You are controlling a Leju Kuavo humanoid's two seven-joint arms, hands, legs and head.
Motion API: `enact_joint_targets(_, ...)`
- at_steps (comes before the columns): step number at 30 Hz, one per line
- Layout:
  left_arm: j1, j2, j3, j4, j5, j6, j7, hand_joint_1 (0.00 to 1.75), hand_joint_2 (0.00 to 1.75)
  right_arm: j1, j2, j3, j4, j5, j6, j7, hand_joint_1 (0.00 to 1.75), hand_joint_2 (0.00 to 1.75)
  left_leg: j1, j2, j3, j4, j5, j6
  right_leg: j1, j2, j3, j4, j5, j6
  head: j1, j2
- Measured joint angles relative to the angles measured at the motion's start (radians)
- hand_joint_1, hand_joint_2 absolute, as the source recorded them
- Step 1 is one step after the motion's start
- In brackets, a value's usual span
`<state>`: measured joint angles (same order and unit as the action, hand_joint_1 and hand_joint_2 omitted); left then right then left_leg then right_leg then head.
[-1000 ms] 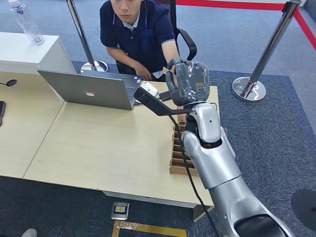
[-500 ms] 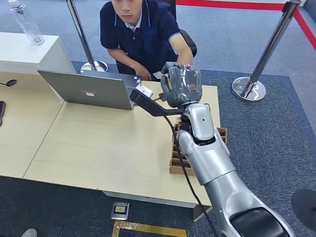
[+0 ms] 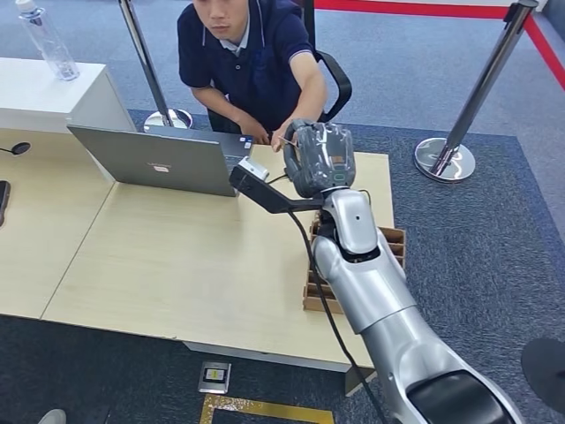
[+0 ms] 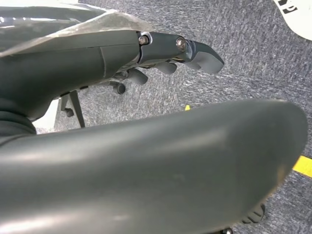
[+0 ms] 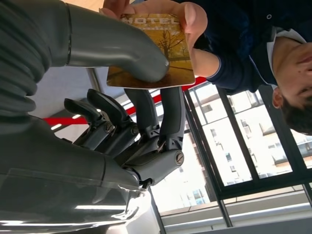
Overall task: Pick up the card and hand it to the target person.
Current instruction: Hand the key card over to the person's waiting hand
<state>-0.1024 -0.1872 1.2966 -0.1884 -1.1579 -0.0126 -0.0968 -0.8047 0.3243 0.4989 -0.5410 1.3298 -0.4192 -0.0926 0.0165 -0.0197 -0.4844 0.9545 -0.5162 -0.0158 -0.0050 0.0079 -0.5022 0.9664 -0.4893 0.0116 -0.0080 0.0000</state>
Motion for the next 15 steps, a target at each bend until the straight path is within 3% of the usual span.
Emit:
enact_joint_targets(2,0.000,0.000,0.000,0.000,0.000,0.000,0.001,0.00,0.00,0.001,0.000,-0.001,0.002,-0.003,0.000,0.002,0.34,1.75,0.000,0.000,0.000,0.000,0.000,0.000,0.000,0.000,0.000,0.000,0.000,0.000,0.000,0.000)
enact_joint_targets(3,0.000,0.000,0.000,0.000,0.000,0.000,0.002,0.00,0.00,0.001,0.000,-0.002,0.002,-0.006,-0.001,0.002,0.00,1.75,0.000,0.000,0.000,0.000,0.000,0.000,0.000,0.000,0.000,0.000,0.000,0.000,0.000,0.000)
enact_joint_targets(5,0.000,0.001,0.000,0.000,0.001,0.000,0.003,0.00,0.00,0.004,0.001,-0.005,0.002,-0.023,-0.005,-0.004,0.00,1.75,0.000,0.000,0.000,0.000,0.000,0.000,0.000,0.000,0.000,0.000,0.000,0.000,0.000,0.000)
enact_joint_targets(9,0.000,0.001,0.000,0.000,0.009,0.000,0.006,0.00,0.00,0.036,0.002,-0.024,-0.024,-0.080,-0.027,-0.034,0.00,0.00,0.000,0.000,0.000,0.000,0.000,0.000,0.000,0.000,0.000,0.000,0.000,0.000,0.000,0.000)
enact_joint_targets(15,0.003,0.001,0.000,0.000,0.027,0.000,0.013,0.00,0.00,0.208,-0.020,-0.043,-0.234,-0.160,-0.025,-0.063,0.00,0.00,0.000,0.000,0.000,0.000,0.000,0.000,0.000,0.000,-0.001,-0.001,0.000,0.000,0.000,0.000)
